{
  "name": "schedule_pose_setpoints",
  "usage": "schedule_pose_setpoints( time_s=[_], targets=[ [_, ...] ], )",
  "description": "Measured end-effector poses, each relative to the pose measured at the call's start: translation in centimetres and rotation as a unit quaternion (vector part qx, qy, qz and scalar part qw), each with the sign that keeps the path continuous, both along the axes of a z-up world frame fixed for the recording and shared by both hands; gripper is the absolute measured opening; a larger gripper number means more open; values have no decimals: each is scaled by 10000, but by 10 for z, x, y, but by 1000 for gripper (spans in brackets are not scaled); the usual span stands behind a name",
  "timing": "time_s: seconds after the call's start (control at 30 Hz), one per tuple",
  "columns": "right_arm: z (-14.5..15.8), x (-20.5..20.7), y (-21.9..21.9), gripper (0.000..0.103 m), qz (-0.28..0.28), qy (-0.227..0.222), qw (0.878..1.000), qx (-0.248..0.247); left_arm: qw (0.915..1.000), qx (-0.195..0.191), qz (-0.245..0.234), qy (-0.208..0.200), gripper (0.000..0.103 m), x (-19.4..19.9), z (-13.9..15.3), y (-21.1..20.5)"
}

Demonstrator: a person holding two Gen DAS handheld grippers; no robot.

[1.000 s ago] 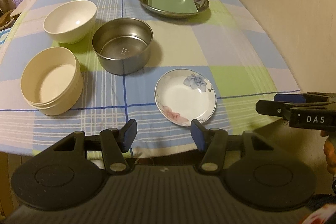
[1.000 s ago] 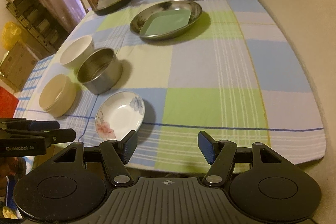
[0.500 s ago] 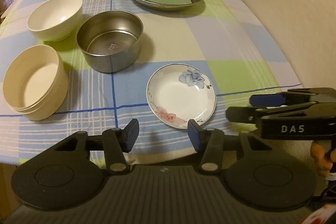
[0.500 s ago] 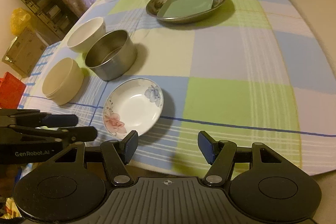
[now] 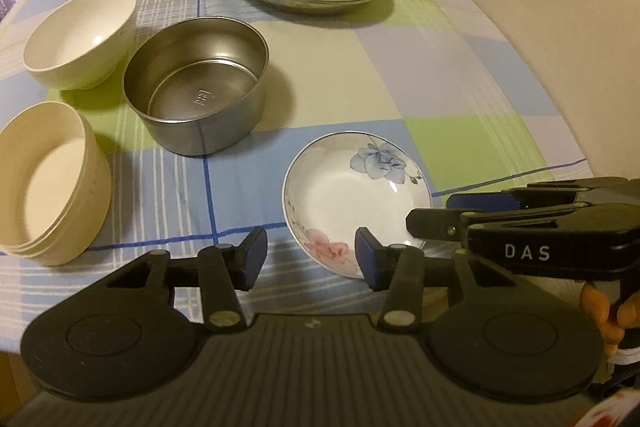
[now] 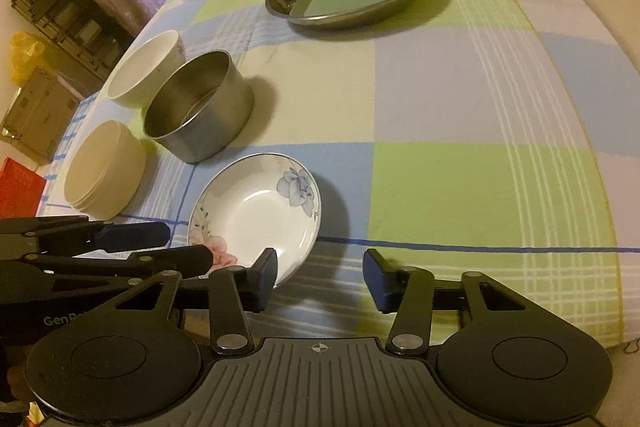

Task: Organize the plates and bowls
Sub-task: 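Close the left tool on the rim of the floral dish, then carry the floral dish with the left tool onto the green plate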

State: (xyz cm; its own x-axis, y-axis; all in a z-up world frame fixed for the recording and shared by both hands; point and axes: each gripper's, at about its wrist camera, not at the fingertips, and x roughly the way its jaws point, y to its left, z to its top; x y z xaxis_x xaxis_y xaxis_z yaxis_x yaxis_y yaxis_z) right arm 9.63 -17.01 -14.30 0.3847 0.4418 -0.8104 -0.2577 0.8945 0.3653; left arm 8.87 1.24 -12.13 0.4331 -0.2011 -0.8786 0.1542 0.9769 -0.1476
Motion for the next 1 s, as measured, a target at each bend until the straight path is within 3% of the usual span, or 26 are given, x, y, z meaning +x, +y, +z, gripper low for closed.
schedule_pose_setpoints(
  time_s=[0.4, 0.5, 0.63, 1.0],
  targets=[
    [-4, 11, 5, 22, -110, 81, 9999, 23, 9998, -46, -136, 153, 30, 22, -11, 3],
    [-4, 12, 6, 14, -126, 102, 9999, 47, 9996, -79, -177, 202, 20, 26, -12, 4],
    [-3, 15, 8, 8, -107, 82, 9999, 35, 9995, -23, -213, 241, 14, 30, -15, 4],
    [1, 27, -7, 5, -505, 191, 9985, 47, 9977, -58, -637, 239, 11, 42, -14, -8]
  ],
)
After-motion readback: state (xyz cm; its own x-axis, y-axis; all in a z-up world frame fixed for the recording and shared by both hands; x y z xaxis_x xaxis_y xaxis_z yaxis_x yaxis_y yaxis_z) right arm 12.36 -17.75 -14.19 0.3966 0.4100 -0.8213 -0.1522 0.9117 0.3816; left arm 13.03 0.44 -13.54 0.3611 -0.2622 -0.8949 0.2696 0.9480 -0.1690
